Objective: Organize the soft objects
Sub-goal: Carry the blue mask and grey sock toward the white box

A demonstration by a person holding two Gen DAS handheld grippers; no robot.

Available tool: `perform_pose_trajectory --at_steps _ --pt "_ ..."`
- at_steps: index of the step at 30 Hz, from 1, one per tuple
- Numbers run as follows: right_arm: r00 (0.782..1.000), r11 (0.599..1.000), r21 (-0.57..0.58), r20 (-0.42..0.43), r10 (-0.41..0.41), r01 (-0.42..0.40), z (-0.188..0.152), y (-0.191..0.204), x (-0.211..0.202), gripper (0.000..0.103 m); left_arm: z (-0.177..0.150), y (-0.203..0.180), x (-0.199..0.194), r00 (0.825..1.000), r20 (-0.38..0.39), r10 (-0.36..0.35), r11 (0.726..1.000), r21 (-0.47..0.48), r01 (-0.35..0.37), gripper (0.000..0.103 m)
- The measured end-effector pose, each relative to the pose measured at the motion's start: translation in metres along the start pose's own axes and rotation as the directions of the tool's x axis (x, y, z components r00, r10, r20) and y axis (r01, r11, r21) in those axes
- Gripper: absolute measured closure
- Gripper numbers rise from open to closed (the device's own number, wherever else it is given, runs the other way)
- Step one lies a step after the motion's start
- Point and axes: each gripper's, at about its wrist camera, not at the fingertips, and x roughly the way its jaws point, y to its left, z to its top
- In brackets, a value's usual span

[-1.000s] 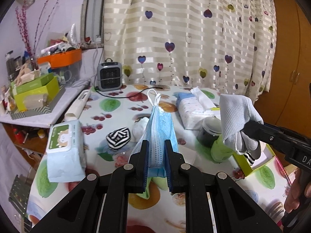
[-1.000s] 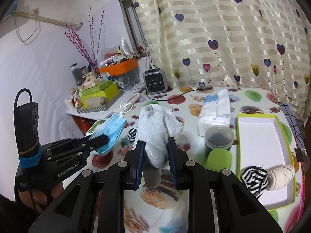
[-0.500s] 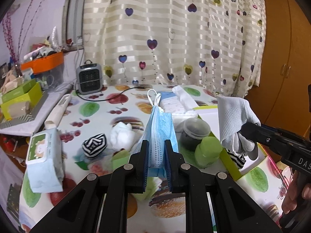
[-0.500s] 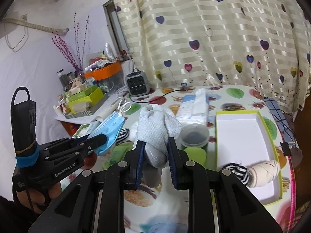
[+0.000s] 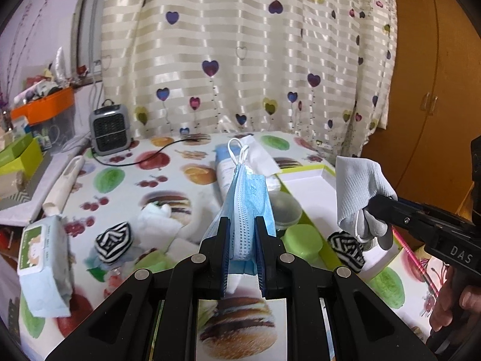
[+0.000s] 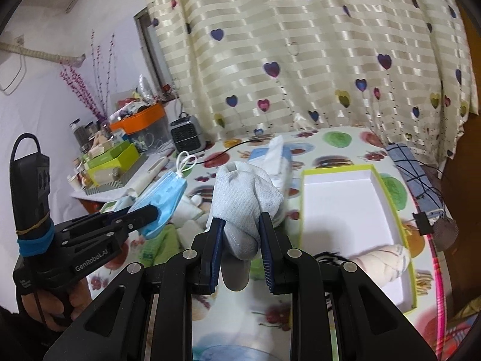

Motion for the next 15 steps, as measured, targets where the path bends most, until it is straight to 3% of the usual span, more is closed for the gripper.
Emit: perform_pose_trajectory --at_steps 15 --pt "0.992 0.986 0.106 0.005 -0.13 0.128 0.004 -0.066 -0.003 0.079 0.024 -0.044 0.044 0.991 -0.031 -0.132 0.989 0.064 0.134 0.089"
